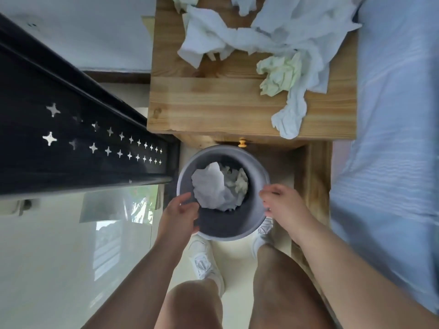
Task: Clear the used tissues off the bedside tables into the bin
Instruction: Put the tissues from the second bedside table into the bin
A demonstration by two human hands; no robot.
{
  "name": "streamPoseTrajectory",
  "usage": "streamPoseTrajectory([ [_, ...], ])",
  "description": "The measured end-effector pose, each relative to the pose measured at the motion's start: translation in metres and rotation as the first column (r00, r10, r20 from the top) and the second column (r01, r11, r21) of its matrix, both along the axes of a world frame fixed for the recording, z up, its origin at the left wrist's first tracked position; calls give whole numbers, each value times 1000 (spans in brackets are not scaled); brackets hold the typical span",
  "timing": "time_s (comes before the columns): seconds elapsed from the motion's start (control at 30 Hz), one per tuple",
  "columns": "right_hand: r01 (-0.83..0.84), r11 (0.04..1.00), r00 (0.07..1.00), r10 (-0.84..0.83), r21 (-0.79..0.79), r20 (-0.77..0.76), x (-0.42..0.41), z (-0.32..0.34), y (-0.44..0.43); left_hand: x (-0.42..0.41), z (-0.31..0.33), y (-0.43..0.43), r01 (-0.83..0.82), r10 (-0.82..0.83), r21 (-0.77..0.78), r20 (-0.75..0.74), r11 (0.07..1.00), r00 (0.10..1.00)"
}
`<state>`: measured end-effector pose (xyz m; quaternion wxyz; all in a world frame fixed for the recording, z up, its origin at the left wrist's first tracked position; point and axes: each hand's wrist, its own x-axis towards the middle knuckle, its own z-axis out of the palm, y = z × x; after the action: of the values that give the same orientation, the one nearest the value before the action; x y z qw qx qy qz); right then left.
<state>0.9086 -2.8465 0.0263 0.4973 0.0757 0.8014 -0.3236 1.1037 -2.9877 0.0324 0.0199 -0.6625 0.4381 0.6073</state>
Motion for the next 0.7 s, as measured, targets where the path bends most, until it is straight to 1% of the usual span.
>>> streamPoseTrajectory([
  [0.07, 11, 1000, 1000, -11, -19, 4, -9, 23, -1, -11, 20, -1, 32, -33, -39, -26, 999, 999],
  [0.13, -15, 999, 1000, 14, -30, -16, -21, 48, -5, -27, 40, -4, 49, -53, -74, -50, 996, 997],
  [0.23, -46, 996, 995, 39, -74, -97, -47, 85, -15, -57, 70, -14, 69, -81, -127, -89, 989, 993],
  [0.37, -45, 989, 975, 12, -144, -224, -90, 122, -33, -109, 104, -33, 197, -227, -213, -128, 957, 966],
  [0.5, -42, 992, 934, -4, -119, -358, -130, 136, -48, -166, 124, -50, 378, -428, -327, -96, 866, 899],
  [0.6, -102, 993, 902, 69, -55, -427, -147, 128, -58, -202, 126, -59, 484, -548, -386, -68, 785, 834],
  [0.7, -182, 983, 847, 150, -13, -510, -151, 113, -67, -229, 118, -62, 525, -609, -464, -39, 713, 792],
])
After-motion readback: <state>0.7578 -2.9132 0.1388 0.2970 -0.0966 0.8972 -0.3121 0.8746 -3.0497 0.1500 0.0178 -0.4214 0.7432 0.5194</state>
